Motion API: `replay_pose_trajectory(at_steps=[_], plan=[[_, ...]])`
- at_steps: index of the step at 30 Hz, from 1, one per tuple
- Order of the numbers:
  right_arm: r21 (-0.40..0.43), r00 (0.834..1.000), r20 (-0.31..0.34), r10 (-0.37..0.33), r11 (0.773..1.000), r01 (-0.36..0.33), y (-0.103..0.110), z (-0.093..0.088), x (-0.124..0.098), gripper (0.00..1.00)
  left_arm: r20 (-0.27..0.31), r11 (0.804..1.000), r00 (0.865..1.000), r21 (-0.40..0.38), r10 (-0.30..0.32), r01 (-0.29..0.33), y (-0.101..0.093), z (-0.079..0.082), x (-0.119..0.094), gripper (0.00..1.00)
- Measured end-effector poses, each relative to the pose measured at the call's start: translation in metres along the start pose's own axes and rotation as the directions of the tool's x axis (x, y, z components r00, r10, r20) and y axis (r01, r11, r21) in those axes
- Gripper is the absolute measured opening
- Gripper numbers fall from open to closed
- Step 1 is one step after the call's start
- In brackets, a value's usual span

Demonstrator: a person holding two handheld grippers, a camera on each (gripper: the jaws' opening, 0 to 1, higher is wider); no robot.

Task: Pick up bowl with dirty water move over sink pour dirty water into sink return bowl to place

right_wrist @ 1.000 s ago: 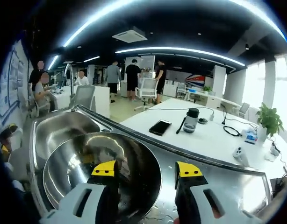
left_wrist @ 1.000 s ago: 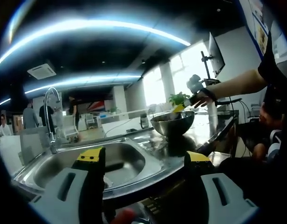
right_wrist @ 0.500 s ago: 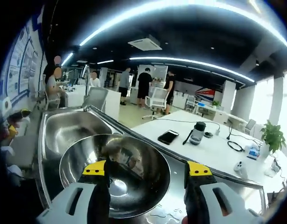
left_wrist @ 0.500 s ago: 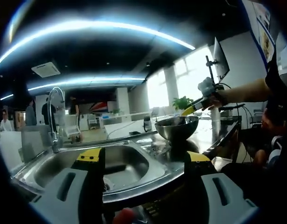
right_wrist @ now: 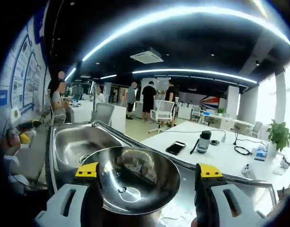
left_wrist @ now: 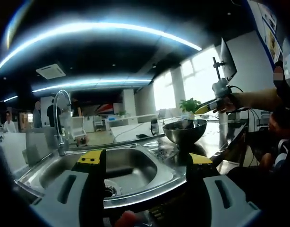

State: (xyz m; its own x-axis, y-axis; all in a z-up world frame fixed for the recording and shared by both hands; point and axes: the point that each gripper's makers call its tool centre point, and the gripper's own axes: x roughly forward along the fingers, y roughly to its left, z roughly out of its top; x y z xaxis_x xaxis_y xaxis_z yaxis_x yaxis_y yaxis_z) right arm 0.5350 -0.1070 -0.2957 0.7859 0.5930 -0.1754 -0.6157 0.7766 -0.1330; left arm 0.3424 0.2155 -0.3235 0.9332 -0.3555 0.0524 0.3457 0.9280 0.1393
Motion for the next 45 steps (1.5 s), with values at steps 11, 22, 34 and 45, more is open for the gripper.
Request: replay_pose_trajectory(at_steps=[11, 22, 34, 45], plan=[[-0.030, 0.996, 0.083, -0.029, 0.999, 0.031, 0.011, 0.015, -0.030, 0.80, 0.015, 0.997, 1.000, -0.080, -0.002, 0.003, 0.007, 0.006, 0.004, 0.69], [0.012, 0.987, 0.149, -0.051, 0.999, 0.050, 0.016, 0.025, -0.054, 0.82, 0.020, 0.998, 1.000, -0.066, 0.004, -0.003, 0.009, 0.011, 0.010, 0.69], [0.036, 0.985, 0.159, -0.073, 0.997, 0.068, 0.024, 0.008, -0.070, 0.84, 0.028, 0.998, 0.999, -0.067, 0.014, -0.012, 0.014, 0.017, 0.013, 0.69], [0.043, 0.980, 0.188, -0.064, 0.997, 0.057, 0.037, 0.011, -0.087, 0.89, 0.039, 0.997, 0.999, -0.065, 0.031, -0.029, 0.019, 0.020, 0.012, 0.70]])
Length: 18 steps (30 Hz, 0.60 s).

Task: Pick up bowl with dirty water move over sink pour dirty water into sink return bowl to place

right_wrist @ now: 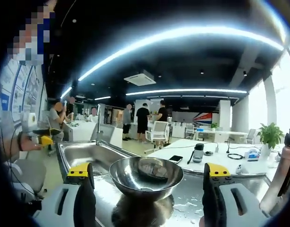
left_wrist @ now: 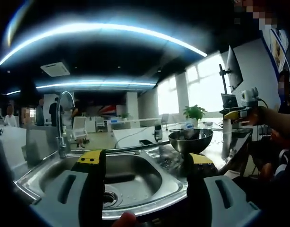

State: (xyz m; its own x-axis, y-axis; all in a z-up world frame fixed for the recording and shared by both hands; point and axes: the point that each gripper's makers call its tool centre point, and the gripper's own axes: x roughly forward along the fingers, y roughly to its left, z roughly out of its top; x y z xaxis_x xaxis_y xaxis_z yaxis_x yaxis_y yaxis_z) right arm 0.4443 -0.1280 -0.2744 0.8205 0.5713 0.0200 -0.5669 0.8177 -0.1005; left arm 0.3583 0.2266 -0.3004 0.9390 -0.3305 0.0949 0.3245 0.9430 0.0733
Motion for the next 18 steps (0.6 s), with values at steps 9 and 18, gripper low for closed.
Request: replay_pose_trajectory(at_steps=[9, 18], plan=[[-0.015, 1.000, 0.000, -0.023, 1.000, 0.023, 0.002, -0.002, -0.015, 0.89, 0.004, 1.000, 1.000, 0.019, 0.010, -0.010, 0.009, 0.004, 0.000, 0.70], [-0.019, 0.996, -0.027, -0.090, 0.996, 0.089, -0.009, -0.020, -0.029, 0.87, -0.002, 1.000, 1.000, 0.024, 0.012, -0.012, 0.012, 0.002, 0.001, 0.70]])
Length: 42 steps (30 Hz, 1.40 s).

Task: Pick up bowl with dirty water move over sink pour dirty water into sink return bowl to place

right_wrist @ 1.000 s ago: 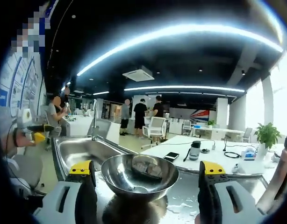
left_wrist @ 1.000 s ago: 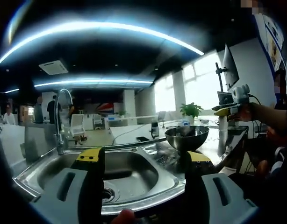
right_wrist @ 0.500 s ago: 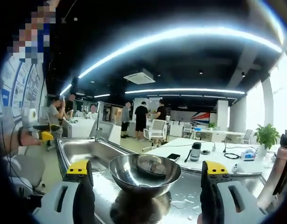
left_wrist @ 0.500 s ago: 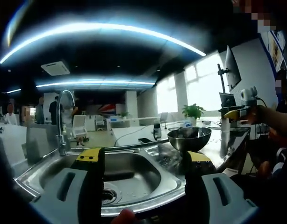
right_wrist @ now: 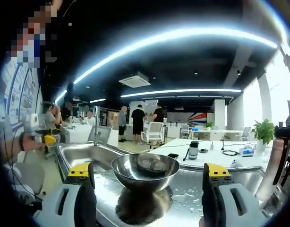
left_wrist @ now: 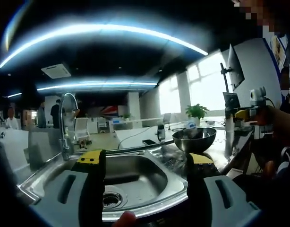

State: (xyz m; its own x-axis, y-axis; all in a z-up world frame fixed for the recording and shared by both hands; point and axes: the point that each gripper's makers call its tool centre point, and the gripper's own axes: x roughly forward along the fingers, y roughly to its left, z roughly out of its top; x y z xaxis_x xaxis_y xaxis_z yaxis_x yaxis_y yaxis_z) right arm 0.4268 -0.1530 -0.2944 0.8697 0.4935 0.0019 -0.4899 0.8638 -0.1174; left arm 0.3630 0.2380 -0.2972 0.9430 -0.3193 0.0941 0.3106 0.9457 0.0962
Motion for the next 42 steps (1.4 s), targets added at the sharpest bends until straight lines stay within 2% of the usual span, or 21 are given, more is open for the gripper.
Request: replay_pose_trajectory(at_steps=[8, 11, 17, 22, 24, 30, 37, 42], plan=[[0.001, 0.999, -0.009, -0.048, 0.999, 0.048, -0.005, -0.022, -0.019, 0.87, -0.016, 1.000, 1.000, 0.014, 0.004, -0.004, 0.007, -0.007, -0.007, 0.70], [0.032, 0.998, 0.007, -0.065, 0.997, 0.065, -0.007, -0.022, -0.026, 0.87, -0.017, 1.000, 1.000, 0.017, 0.006, -0.005, 0.010, -0.006, -0.009, 0.70], [0.041, 0.996, 0.020, -0.083, 0.996, 0.082, -0.010, -0.021, -0.031, 0.86, -0.007, 1.000, 1.000, 0.022, 0.014, -0.013, 0.016, -0.002, -0.007, 0.69], [0.042, 0.998, -0.011, -0.064, 0.997, 0.065, -0.008, -0.030, -0.032, 0.86, -0.015, 1.000, 1.000, 0.024, 0.007, -0.007, 0.014, -0.005, -0.006, 0.69], [0.096, 0.998, 0.025, -0.065, 0.993, 0.063, -0.009, -0.024, -0.032, 0.85, -0.020, 1.000, 1.000, 0.027, 0.010, -0.010, 0.015, -0.005, -0.006, 0.69], [0.017, 0.996, 0.023, -0.091, 0.996, 0.091, -0.022, -0.015, -0.024, 0.85, -0.010, 0.999, 1.000, 0.031, 0.024, -0.024, 0.024, 0.005, -0.007, 0.69], [0.068, 0.995, 0.051, -0.082, 0.995, 0.079, -0.022, -0.008, -0.023, 0.82, 0.003, 0.999, 1.000, 0.039, 0.020, -0.020, 0.023, 0.014, -0.003, 0.69], [0.058, 0.996, 0.041, -0.079, 0.995, 0.077, -0.024, -0.008, -0.023, 0.82, -0.009, 0.999, 1.000, 0.050, -0.003, 0.003, 0.016, 0.013, 0.002, 0.69]])
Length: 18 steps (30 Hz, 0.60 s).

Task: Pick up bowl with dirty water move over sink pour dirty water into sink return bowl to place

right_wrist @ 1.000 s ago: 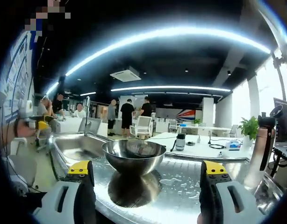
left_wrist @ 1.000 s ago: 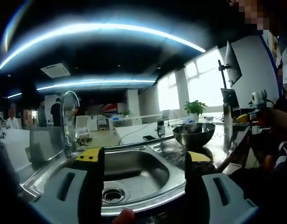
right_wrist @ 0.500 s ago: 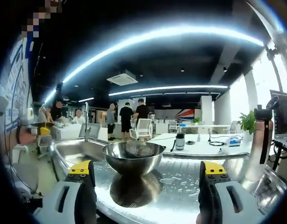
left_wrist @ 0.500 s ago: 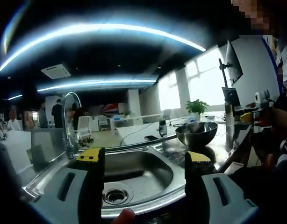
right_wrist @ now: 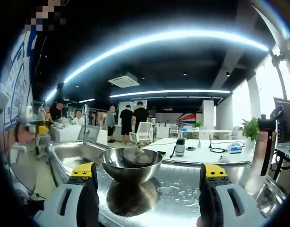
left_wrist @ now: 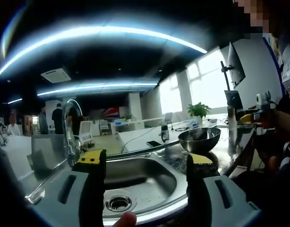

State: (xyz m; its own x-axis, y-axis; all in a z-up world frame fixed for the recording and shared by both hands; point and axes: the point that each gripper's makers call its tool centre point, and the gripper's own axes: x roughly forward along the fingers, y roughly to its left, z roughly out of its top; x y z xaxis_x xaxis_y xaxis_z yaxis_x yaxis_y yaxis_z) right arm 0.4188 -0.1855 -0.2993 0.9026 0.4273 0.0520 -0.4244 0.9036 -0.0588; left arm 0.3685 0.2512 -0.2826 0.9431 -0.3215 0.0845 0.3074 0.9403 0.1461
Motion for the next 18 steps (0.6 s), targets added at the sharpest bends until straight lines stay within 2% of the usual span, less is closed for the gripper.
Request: replay_pose_trajectory(at_steps=[4, 9, 14, 18], plan=[[0.010, 1.000, 0.005, -0.014, 1.000, 0.014, -0.005, 0.001, -0.001, 0.82, 0.007, 1.000, 1.000, -0.002, -0.012, 0.012, -0.004, 0.003, 0.003, 0.69], [0.016, 1.000, -0.004, -0.007, 1.000, 0.007, -0.004, 0.000, -0.001, 0.81, 0.003, 0.999, 1.000, 0.032, -0.004, 0.004, -0.003, 0.006, 0.004, 0.69], [0.023, 1.000, -0.014, 0.004, 1.000, -0.004, -0.005, -0.002, -0.006, 0.81, 0.004, 1.000, 1.000, 0.024, 0.003, -0.003, -0.002, 0.006, 0.001, 0.69], [0.032, 1.000, -0.015, -0.015, 0.999, 0.015, -0.010, -0.003, -0.011, 0.81, 0.008, 1.000, 1.000, 0.013, 0.007, -0.008, -0.001, 0.006, -0.002, 0.69]])
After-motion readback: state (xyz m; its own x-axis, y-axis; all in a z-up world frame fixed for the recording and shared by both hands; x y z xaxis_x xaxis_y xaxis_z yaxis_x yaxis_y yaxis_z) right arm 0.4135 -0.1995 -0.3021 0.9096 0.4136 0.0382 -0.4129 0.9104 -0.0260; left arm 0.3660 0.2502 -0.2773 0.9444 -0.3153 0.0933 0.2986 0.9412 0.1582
